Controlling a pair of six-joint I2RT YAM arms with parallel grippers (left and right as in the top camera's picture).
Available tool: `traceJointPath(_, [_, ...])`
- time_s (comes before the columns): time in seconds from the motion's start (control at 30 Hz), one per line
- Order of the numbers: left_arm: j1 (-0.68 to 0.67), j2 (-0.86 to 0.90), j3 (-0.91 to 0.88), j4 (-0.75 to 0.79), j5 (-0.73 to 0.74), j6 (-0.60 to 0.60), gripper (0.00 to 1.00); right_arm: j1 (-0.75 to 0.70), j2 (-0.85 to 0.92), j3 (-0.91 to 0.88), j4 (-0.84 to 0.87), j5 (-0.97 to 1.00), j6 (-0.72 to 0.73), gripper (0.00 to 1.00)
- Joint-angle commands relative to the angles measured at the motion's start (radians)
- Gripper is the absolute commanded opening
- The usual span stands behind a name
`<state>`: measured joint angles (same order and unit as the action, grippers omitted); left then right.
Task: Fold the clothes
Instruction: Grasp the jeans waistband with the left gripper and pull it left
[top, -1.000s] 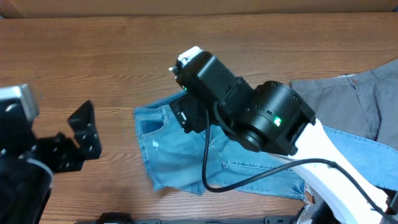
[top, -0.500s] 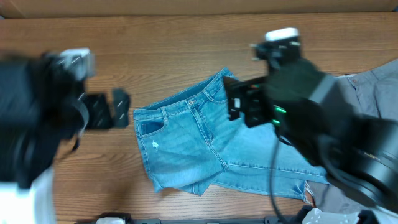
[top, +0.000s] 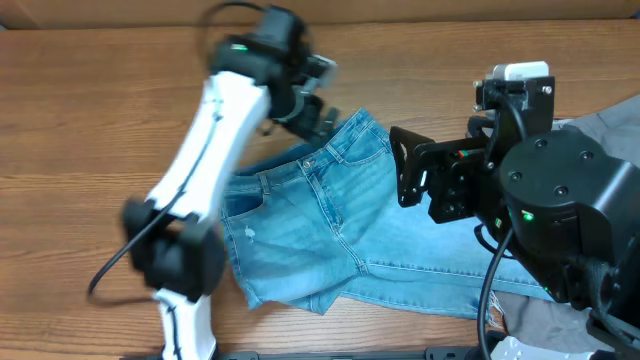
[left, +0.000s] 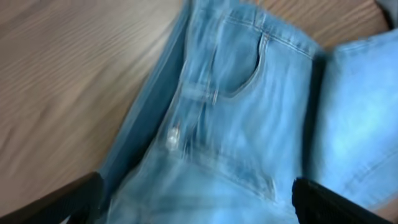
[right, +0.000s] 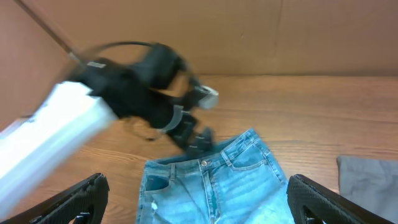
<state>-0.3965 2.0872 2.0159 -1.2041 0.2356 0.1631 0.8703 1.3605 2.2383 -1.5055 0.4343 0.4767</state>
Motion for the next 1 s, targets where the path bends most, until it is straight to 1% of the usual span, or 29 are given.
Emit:
traceJointPath(0.0, [-0.051,0.1,0.0,0.086,-0.013,0.071,0.96,-0.002,-0.002,0.014,-0.002,0.01,0.015,0.95])
traceJointPath(0.13, [-0.082,0.203,0.0,0.228,-0.081,0.07,0.92,-0.002,-0.002,0.013,-0.027,0.01,0.015,0.95])
traceJointPath(0.17, [-0.084,0.221,0.0,0.259,-0.096,0.069,0.93,-0.002,-0.002,0.013,-0.035,0.01,0.015,0.95])
traceJointPath(0.23, [-0.086,0.255,0.0,0.321,-0.126,0.069,0.98,-0.002,-0.002,0.013,-0.051,0.01,0.015,0.95])
traceJointPath(0.27, [-0.086,0.269,0.0,0.348,-0.134,0.069,0.98,-0.002,-0.002,0.013,-0.06,0.01,0.015,0.95])
traceJointPath(0.4, [-0.086,0.319,0.0,0.46,-0.134,0.069,0.99,-0.002,-0.002,0.013,-0.099,0.01,0.015,0.95])
traceJointPath(0.47, [-0.086,0.341,0.0,0.491,-0.124,0.069,1.0,-0.002,-0.002,0.013,-0.114,0.01,0.016,0.95])
traceJointPath(0.57, [-0.089,0.364,0.0,0.512,-0.073,0.07,0.95,-0.002,-0.002,0.013,-0.138,0.01,0.023,0.95])
traceJointPath(0.6, [-0.089,0.375,0.0,0.518,-0.048,0.069,0.92,-0.002,-0.002,0.013,-0.144,0.01,0.023,0.95])
traceJointPath(0.67, [-0.089,0.385,0.0,0.522,-0.014,0.069,0.82,-0.002,-0.002,0.013,-0.151,0.01,0.023,0.95])
traceJointPath(0.73, [-0.089,0.393,0.0,0.524,0.002,0.069,0.67,-0.002,-0.002,0.013,-0.151,0.01,0.023,0.95])
traceJointPath(0.8, [-0.089,0.394,0.0,0.524,0.011,0.069,0.55,-0.002,-0.002,0.013,-0.152,0.008,0.023,0.95])
traceJointPath(0.87, [-0.089,0.394,0.0,0.525,0.028,0.069,0.4,-0.002,-0.002,0.013,-0.156,0.005,0.026,0.95])
traceJointPath(0.9, [-0.089,0.394,0.0,0.524,0.029,0.069,0.28,-0.002,-0.002,0.013,-0.158,0.001,0.026,0.95])
traceJointPath(0.93, [-0.089,0.393,0.001,0.52,0.028,0.069,0.13,-0.002,-0.002,0.013,-0.159,-0.003,0.026,0.94])
traceJointPath(0.97, [-0.089,0.39,0.002,0.513,0.027,0.069,0.04,-0.002,-0.002,0.013,-0.16,-0.009,0.026,0.94])
